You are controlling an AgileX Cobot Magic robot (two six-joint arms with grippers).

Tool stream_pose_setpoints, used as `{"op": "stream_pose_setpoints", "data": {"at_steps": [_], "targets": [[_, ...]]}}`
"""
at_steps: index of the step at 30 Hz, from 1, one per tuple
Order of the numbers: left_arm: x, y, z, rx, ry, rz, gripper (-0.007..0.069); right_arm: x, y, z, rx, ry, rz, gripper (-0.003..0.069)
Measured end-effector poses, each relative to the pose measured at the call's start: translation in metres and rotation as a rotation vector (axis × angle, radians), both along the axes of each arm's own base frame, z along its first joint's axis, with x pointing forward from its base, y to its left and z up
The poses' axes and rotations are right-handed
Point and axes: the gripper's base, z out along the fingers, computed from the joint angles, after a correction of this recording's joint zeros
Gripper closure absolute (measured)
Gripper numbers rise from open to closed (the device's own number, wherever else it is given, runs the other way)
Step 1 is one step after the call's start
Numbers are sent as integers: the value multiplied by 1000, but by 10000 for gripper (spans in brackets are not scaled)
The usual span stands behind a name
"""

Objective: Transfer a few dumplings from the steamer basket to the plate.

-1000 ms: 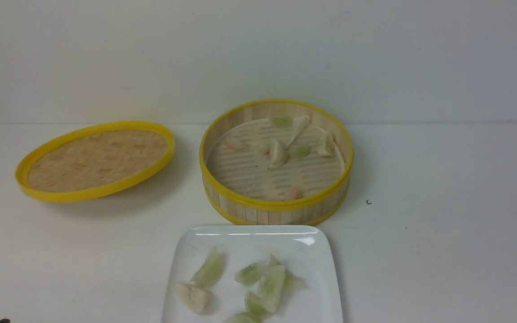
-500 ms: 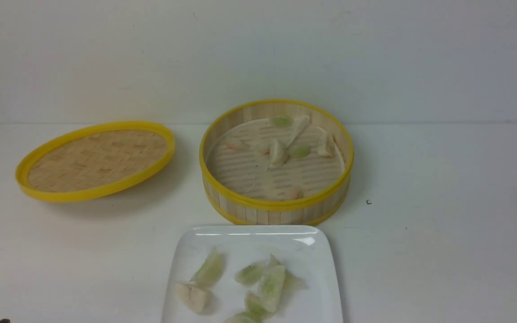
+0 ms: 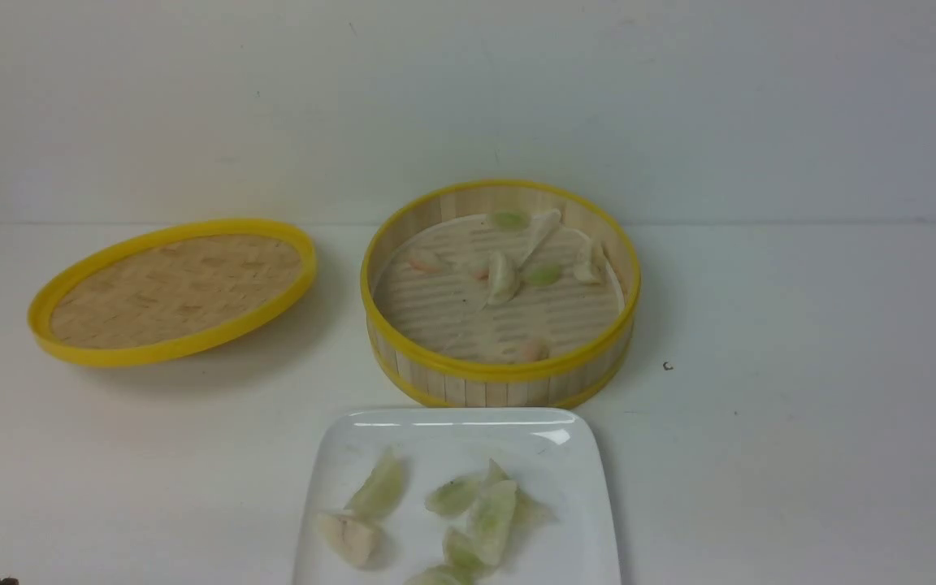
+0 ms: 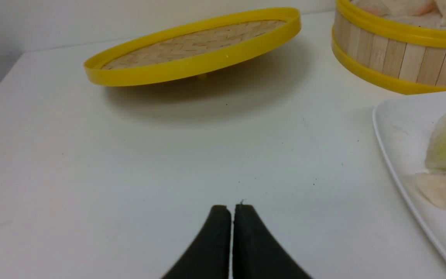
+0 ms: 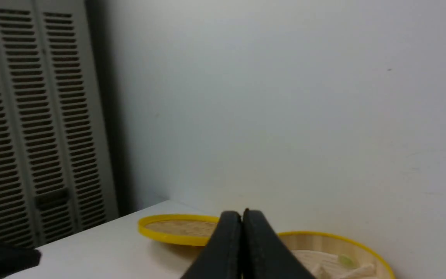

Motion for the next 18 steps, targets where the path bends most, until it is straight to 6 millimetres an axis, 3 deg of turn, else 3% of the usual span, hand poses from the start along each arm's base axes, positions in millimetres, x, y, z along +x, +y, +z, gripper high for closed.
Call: {"op": "stream_pose_setpoints", "data": {"at_steps": [7, 11, 12, 13, 18], "targets": [[0, 0, 0, 0, 1, 0, 631, 3, 9, -14, -20, 35, 18, 673], [0, 0, 0, 0, 1, 0, 631, 20, 15, -46, -76, 107, -219, 673], [0, 0, 0, 0, 1, 0, 631, 20, 14, -46, -76, 108, -233, 673], [0, 0, 0, 0, 1, 0, 631, 30, 14, -69, -112, 174, -359, 673], [0, 0, 0, 0, 1, 0, 631, 46, 6, -130, -180, 356, -622, 673]]}}
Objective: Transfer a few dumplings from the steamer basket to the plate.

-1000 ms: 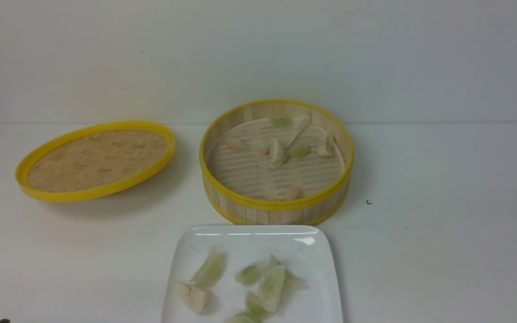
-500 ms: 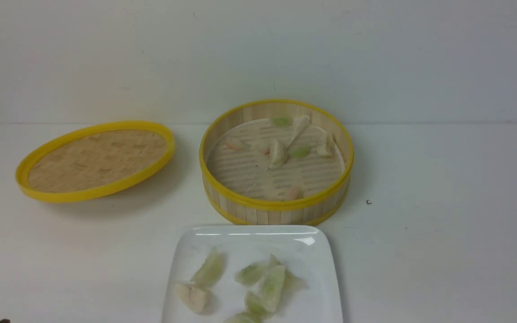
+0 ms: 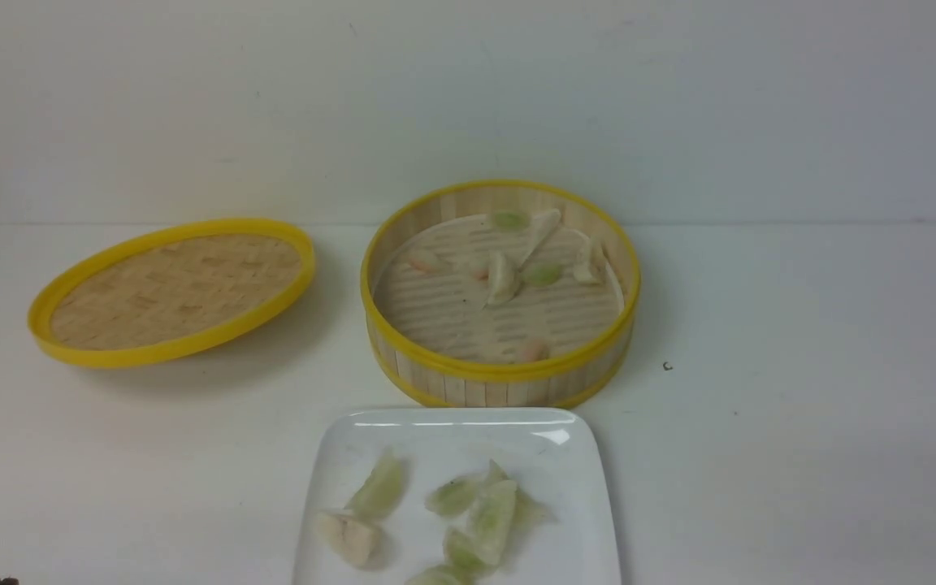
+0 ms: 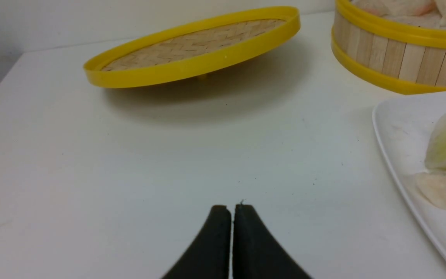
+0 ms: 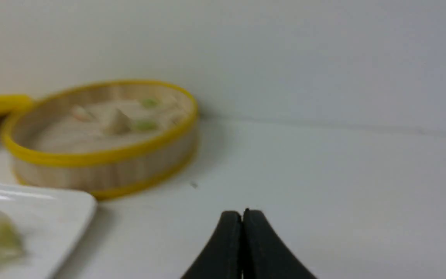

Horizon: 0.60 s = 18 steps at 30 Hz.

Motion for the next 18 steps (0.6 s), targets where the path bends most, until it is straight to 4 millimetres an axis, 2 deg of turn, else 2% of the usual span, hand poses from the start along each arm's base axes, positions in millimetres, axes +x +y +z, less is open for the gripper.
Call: {"op": "stream_pose_setpoints", "data": {"at_steps": [2, 3, 6, 18], "targets": [[0, 0, 0, 0, 0, 0, 631, 3, -3, -23, -5, 67, -52, 673], [0, 0, 0, 0, 0, 0, 631, 3, -3, -24, -6, 73, -59, 673], [0, 0, 0, 0, 0, 0, 631, 4, -4, -22, -1, 19, -82, 673], [0, 0, 0, 6, 0, 2, 631, 5, -4, -22, 1, 10, -85, 673]]}}
